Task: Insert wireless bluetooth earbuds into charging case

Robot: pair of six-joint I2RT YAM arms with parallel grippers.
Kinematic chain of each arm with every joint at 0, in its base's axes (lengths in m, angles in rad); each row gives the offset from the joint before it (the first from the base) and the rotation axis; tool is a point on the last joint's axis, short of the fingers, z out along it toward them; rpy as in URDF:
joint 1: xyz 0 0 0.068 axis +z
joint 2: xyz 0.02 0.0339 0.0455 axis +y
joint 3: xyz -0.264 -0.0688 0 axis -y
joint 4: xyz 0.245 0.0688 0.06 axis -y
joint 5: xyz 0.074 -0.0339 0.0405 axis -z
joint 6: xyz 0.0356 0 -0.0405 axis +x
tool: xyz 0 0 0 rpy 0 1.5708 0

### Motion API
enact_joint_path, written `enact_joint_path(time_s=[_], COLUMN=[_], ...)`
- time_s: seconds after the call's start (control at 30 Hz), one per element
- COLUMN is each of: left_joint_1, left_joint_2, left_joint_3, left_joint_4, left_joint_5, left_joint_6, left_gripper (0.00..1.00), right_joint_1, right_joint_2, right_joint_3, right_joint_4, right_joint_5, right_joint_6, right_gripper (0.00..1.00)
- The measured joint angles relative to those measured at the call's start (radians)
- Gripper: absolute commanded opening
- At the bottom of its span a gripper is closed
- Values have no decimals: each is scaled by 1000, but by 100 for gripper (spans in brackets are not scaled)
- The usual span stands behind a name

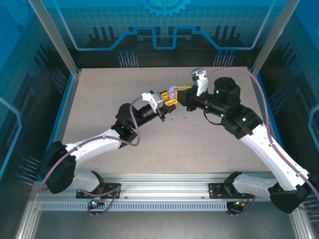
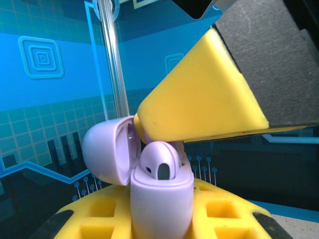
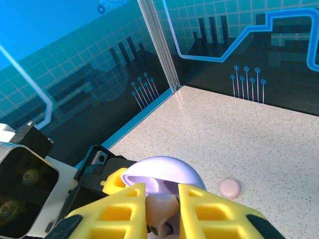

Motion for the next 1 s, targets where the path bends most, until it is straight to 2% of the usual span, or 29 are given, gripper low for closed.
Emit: enact_joint_path(time_s=[0.3,0.5,0.77,0.87,1.0], left_joint_1=[0,-1,-2,-2,-2], left_joint_2=[0,0,3,6,11], left_joint_3=[0,9,9,9,8], left_joint_4=[0,5,8,8,8], left_joint_5=[-2,0,0,0,4], left_joint_6=[0,0,-1,-1,-1], left_gripper=[0,0,0,0,0], right_joint_1=[-3,-22,-89,-115,-150], right_joint_2=[0,-6,-37,13,155], right_joint_3=[4,51,144,221,372], right_joint_4=[-5,-20,-71,-127,-239], right_joint_5=[3,4,8,10,10], right_joint_6=[24,50,89,94,95], right_gripper=[51,61,64,64,63])
